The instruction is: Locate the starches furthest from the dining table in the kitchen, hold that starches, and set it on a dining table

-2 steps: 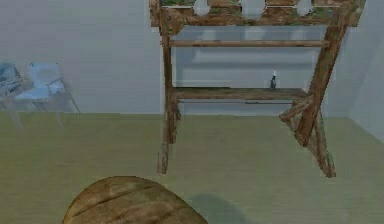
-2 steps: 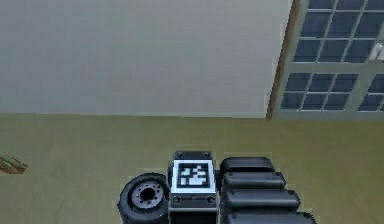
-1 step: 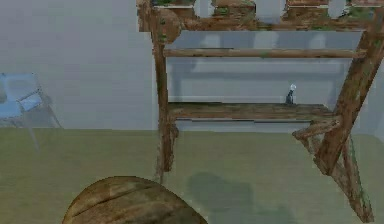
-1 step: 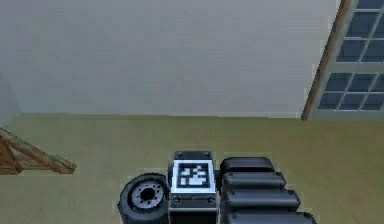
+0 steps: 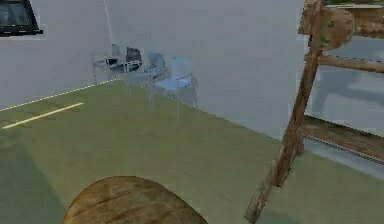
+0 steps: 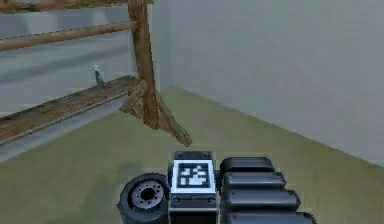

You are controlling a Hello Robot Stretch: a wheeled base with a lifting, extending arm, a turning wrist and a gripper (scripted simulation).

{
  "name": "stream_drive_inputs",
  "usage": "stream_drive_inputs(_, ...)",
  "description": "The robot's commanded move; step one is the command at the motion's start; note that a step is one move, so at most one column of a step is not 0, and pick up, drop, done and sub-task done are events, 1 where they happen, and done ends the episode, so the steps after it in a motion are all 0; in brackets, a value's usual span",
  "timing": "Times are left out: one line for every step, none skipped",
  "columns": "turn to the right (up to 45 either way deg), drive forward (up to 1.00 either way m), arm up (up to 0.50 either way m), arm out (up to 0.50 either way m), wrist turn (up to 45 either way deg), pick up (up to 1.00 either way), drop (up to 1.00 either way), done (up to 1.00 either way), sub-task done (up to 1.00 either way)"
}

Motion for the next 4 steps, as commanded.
stream_drive_inputs(0.0, 0.7, 0.0, 0.0, 0.0, 0.0, 0.0, 0.0, 0.0)
stream_drive_inputs(-45.0, 0.0, 0.0, 0.0, 0.0, 0.0, 0.0, 0.0, 0.0)
stream_drive_inputs(-12.0, 0.0, 0.0, 0.0, 0.0, 0.0, 0.0, 0.0, 0.0)
stream_drive_inputs(0.0, 1.0, 0.0, 0.0, 0.0, 0.0, 0.0, 0.0, 0.0)
